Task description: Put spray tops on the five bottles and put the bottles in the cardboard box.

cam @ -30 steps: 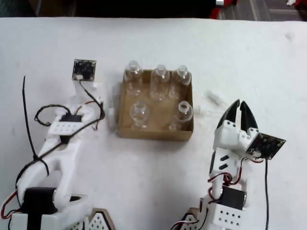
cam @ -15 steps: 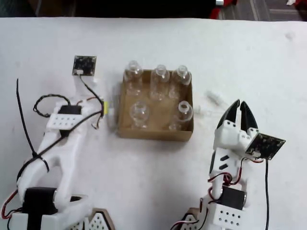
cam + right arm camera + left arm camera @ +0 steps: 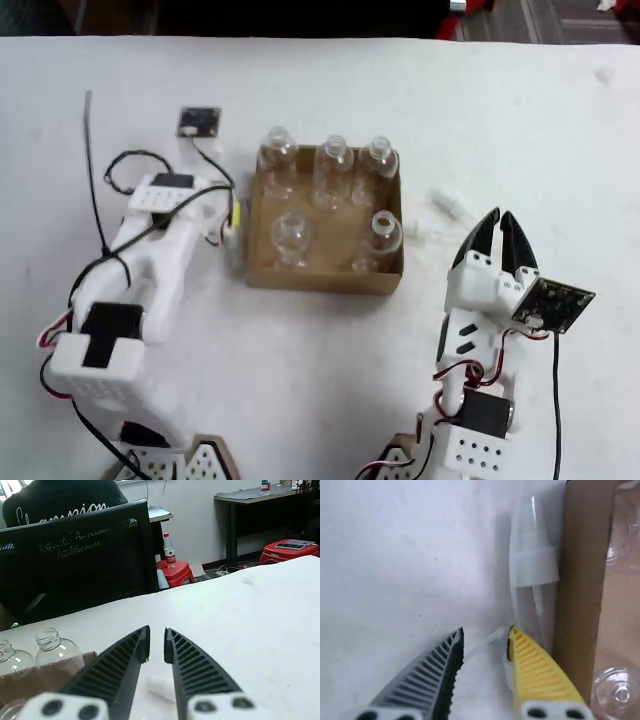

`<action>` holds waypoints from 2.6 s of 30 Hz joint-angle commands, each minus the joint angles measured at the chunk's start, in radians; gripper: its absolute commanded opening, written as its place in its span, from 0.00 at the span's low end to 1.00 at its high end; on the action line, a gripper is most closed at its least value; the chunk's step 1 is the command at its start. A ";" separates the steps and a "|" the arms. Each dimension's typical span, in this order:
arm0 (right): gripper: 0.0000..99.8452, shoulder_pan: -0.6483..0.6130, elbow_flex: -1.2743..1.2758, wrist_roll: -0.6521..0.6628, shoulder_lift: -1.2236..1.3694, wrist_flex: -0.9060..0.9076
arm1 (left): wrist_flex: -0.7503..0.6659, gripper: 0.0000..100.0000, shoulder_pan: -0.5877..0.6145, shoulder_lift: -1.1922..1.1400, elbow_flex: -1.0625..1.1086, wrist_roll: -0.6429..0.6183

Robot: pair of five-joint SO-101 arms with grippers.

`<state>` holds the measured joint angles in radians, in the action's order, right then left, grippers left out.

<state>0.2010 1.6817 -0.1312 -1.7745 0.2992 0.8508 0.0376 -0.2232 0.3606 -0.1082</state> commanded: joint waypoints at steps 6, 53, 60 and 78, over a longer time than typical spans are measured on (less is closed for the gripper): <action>0.04 -0.021 0.009 0.023 -0.001 -0.008 | 0.040 0.15 0.016 0.102 -0.048 -0.025; 0.04 -0.087 0.009 0.172 0.001 0.012 | 0.275 0.02 0.254 0.110 -0.222 0.216; 0.04 -0.087 0.009 0.172 0.001 0.012 | 0.824 0.03 0.236 0.111 -0.408 0.772; 0.04 -0.087 0.009 0.173 0.001 0.010 | 0.446 0.14 0.262 0.108 0.080 0.651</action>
<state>0.1243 1.6817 0.0253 -1.7745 0.2992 1.4078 0.2954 -0.1665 0.4035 0.6345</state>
